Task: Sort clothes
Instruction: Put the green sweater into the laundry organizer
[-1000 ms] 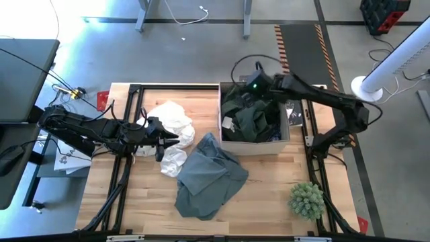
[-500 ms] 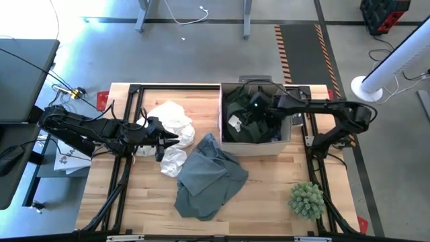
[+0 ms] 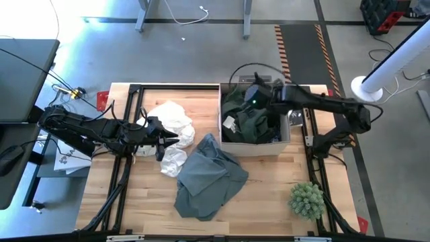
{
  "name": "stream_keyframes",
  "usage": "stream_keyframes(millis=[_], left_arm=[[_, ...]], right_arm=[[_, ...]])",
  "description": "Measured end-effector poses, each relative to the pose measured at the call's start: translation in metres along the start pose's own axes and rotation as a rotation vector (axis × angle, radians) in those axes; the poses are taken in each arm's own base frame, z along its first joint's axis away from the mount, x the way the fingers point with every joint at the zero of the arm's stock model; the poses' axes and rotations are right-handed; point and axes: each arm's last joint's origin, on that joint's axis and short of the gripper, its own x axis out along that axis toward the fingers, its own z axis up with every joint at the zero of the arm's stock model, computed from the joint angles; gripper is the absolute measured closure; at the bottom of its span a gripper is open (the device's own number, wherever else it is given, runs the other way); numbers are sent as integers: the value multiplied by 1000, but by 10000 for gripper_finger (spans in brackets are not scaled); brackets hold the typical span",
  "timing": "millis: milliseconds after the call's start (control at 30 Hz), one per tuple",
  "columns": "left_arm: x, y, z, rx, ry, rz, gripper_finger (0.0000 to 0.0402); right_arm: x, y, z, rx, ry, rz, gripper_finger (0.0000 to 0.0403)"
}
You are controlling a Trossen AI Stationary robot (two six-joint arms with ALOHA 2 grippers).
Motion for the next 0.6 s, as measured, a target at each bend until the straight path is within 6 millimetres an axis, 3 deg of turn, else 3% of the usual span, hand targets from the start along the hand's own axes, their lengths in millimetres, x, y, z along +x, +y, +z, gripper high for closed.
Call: stream_keyframes(millis=[67, 167, 233, 400, 500, 600], left_arm=[[0, 0, 0, 1, 2, 2, 289], [0, 0, 0, 1, 2, 3, 289], [0, 0, 0, 2, 4, 3, 289], [0, 0, -1, 3, 9, 5, 289], [0, 1, -1, 4, 10, 6, 289], [0, 1, -1, 4, 9, 7, 289]], right_arm=[[7, 15, -2, -19, -62, 100, 281], [35, 33, -13, -21, -107, 306, 281], [60, 39, -28, 19, -105, 380, 281], [125, 36, -85, 162, 45, 349, 281], [139, 29, -95, 210, 70, 375, 281], [131, 24, -83, 208, -1, 363, 281]])
